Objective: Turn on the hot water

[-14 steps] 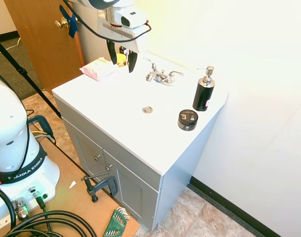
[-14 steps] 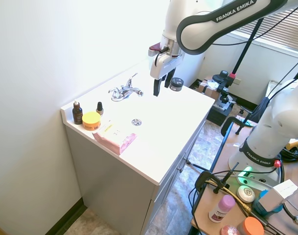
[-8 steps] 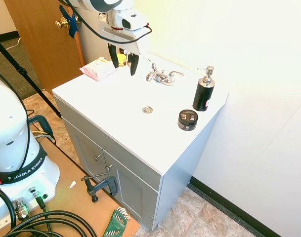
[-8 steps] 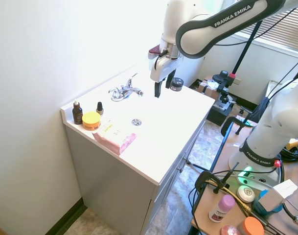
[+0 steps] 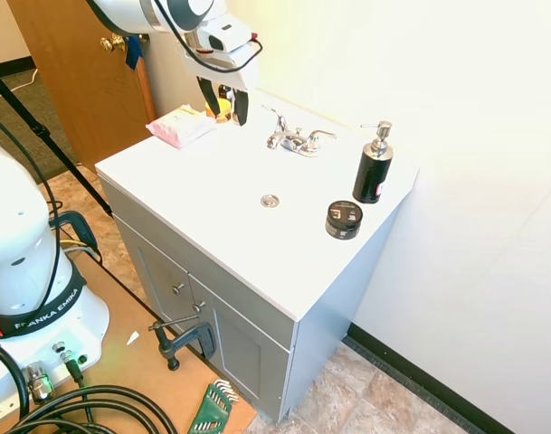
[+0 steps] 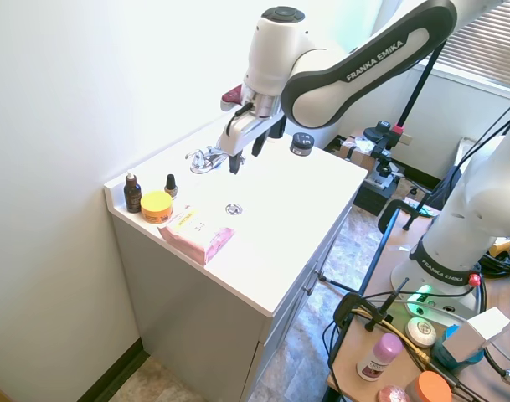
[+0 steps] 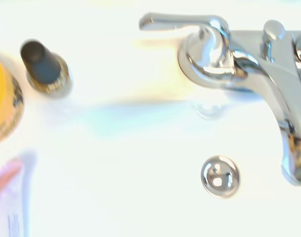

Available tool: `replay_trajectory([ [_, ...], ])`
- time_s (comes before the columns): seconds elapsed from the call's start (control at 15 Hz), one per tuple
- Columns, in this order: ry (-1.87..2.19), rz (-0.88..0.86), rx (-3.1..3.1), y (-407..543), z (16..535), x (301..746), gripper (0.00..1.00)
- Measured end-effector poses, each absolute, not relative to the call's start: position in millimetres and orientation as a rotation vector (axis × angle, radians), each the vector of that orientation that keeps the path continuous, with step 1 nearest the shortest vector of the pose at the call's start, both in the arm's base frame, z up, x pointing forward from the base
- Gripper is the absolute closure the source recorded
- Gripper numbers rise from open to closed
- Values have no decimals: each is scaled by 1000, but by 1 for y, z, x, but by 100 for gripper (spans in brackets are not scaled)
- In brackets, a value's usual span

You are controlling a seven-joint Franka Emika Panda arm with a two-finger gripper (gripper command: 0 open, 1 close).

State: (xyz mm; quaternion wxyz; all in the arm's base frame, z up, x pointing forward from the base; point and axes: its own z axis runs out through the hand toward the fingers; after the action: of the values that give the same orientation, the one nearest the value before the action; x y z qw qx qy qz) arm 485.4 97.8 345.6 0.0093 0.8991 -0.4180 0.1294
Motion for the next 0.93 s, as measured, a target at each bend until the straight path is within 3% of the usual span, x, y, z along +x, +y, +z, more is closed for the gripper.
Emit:
replay_trajectory([
  [0.47, -1314, 625, 2835, 135, 353, 559, 0],
  [0.93, -1282, 740, 2846, 155, 313, 587, 0],
])
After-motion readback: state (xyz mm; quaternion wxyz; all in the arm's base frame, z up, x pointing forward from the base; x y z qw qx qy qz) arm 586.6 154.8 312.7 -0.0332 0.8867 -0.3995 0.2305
